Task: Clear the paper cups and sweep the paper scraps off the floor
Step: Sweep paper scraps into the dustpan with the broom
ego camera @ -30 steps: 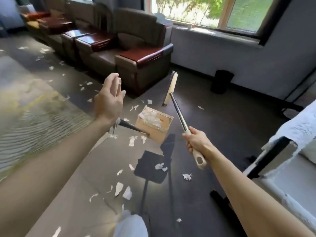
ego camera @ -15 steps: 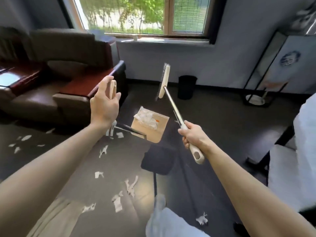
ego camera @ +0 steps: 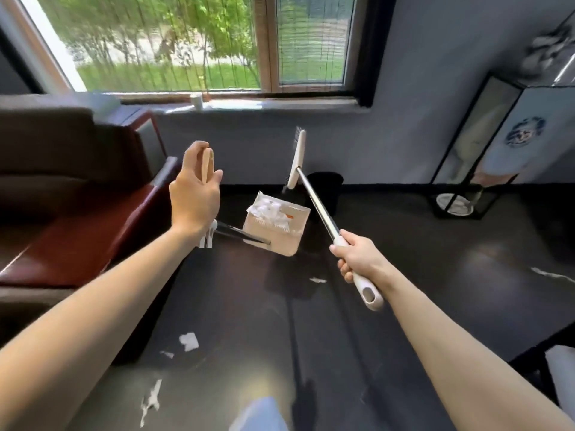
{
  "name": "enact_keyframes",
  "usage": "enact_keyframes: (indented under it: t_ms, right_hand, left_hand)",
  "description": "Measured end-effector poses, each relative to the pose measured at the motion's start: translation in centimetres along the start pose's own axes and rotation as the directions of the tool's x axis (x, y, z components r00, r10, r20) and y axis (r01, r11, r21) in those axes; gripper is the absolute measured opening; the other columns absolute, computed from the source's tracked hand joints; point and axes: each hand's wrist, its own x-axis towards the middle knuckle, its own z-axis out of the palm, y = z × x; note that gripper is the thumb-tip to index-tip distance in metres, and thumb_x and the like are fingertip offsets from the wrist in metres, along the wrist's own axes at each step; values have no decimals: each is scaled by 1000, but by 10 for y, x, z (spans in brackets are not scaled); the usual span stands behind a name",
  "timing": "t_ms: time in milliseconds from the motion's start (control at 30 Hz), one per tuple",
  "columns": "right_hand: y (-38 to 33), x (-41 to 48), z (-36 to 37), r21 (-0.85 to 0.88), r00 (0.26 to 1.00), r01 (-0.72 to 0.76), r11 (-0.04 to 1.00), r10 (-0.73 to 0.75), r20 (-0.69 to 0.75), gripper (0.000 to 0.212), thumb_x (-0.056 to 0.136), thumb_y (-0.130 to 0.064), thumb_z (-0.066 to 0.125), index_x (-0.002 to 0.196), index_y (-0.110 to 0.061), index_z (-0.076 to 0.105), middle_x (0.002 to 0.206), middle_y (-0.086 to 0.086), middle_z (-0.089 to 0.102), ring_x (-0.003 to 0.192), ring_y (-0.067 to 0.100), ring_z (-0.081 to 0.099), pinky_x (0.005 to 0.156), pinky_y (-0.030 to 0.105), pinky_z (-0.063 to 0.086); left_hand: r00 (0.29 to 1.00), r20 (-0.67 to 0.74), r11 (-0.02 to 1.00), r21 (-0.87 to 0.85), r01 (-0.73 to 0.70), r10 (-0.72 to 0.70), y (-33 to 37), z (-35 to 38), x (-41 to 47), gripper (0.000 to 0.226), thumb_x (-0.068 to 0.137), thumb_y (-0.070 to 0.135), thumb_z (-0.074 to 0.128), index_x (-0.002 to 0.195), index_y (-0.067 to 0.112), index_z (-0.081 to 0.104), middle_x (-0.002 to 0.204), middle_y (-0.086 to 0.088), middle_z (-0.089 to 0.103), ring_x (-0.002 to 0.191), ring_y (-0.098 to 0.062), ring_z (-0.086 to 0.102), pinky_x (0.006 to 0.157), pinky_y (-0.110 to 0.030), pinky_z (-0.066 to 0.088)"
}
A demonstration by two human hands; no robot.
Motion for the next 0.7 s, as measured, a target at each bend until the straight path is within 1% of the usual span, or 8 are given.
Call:
enact_keyframes:
  t_ms: [100, 200, 300, 400, 433, 533, 600, 700]
  right_hand:
    - [-33, 64, 2, 20, 999, -10, 1000, 11, -52, 63, 98, -7, 50, 153, -21, 22, 62, 4, 42, 33, 2, 38, 33, 16, 34]
    - [-53, 128, 8, 56, 992, -13, 998, 20, -123, 63, 98, -7, 50, 153, -21, 22, 64, 5, 41, 33, 3, 37, 33, 15, 34]
    - [-80, 184, 11, 93, 982, -18, 995, 35, -185, 63, 98, -6, 49, 153, -22, 21, 64, 4, 40, 33, 3, 36, 33, 16, 33]
    - [-108, 233, 6, 126, 968, -34, 991, 64, -243, 63, 98, -7, 50, 153, -23, 22, 64, 4, 39, 34, 3, 35, 33, 16, 32]
    - [-115, 245, 4, 134, 963, -43, 990, 77, -258, 63, 98, -7, 50, 153, -23, 23, 64, 4, 39, 34, 3, 35, 34, 15, 32]
    - [-133, 283, -5, 163, 948, -54, 985, 102, -300, 63, 98, -8, 50, 153, -23, 23, 64, 5, 40, 35, 3, 35, 34, 16, 33]
    - [-147, 310, -14, 182, 938, -59, 982, 116, -325, 63, 98, -8, 50, 152, -24, 25, 64, 5, 41, 34, 3, 37, 33, 16, 33]
    - [-162, 348, -32, 197, 925, -55, 979, 124, -360, 62, 97, -9, 51, 152, -24, 26, 64, 4, 41, 34, 3, 37, 33, 16, 33]
  left_hand:
    - [999, 27, 1000, -5, -26, 26, -15, 41, 84, 43, 92, 15, 60, 132, 26, 48, 109, 5, 63, 95, -12, 57, 85, -14, 37]
    - [993, 77, 995, -48, -84, 87, -37, 87, 164, 45, 92, 15, 61, 133, 27, 48, 116, 5, 65, 103, -11, 60, 86, -10, 36]
    - [988, 117, 994, -49, -94, 99, -55, 129, 234, 44, 93, 15, 59, 134, 26, 48, 117, -1, 66, 99, -15, 60, 75, -6, 33]
    - [977, 174, 992, -52, -115, 123, -61, 169, 300, 45, 95, 14, 56, 138, 24, 46, 122, -1, 64, 98, -10, 58, 70, 1, 30]
    - [971, 196, 990, -47, -132, 139, -64, 182, 319, 45, 95, 14, 54, 138, 24, 46, 123, -1, 64, 100, -12, 59, 72, -1, 31]
    - [952, 255, 985, -40, -165, 170, -69, 225, 370, 45, 96, 14, 52, 139, 26, 44, 124, -3, 65, 108, -22, 64, 82, -17, 38]
    - [942, 287, 984, -13, -176, 173, -70, 256, 397, 47, 96, 13, 51, 140, 28, 42, 123, -6, 66, 108, -25, 63, 83, -24, 41]
    - [919, 325, 968, 31, -247, 224, -68, 302, 432, 48, 97, 15, 50, 142, 28, 39, 120, -13, 66, 105, -32, 64, 83, -36, 47]
